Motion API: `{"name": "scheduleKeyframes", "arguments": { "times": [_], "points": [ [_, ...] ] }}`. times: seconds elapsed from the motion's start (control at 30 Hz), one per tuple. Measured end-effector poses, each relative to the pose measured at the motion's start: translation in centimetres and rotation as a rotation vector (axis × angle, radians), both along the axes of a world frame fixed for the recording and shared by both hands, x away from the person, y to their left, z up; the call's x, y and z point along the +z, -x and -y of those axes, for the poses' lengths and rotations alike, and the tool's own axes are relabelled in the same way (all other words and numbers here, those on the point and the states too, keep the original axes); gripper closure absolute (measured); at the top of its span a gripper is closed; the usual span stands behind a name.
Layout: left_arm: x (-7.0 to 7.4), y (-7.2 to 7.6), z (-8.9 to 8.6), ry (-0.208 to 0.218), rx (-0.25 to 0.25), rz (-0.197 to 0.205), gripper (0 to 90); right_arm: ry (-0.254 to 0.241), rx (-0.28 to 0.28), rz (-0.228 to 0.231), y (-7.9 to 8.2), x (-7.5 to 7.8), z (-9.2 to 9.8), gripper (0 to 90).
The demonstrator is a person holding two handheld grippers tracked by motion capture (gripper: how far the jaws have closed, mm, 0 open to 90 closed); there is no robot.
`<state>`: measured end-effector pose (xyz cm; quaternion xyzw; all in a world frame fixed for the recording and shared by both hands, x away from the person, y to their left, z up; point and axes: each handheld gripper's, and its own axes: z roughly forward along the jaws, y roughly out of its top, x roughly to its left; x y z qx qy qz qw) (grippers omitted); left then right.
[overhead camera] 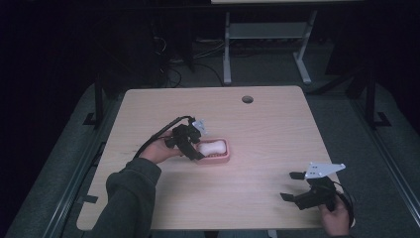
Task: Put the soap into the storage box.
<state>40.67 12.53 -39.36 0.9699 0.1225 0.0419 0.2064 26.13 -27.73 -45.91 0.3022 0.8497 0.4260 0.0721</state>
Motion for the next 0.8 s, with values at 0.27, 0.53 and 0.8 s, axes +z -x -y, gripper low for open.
{"name": "scheduleKeyframes", "arguments": {
  "times": [0.27, 0.53, 0.8],
  "points": [
    [0.0, 0.9, -1.2, 0.023, 0.019, 0.003, 30.8, 0.003, -0.006, 0.005, 0.0, 0.0, 0.1, 14.2],
    [-0.1, 1.4, -1.8, 0.034, 0.024, 0.009, 29.6, 0.01, -0.006, -0.008, 0.0, -0.1, -0.1, 14.2],
    [0.4, 2.3, -2.0, 0.057, 0.005, 0.029, 28.9, 0.013, -0.008, -0.004, -0.2, -0.1, -0.2, 14.2]
  ]
}}
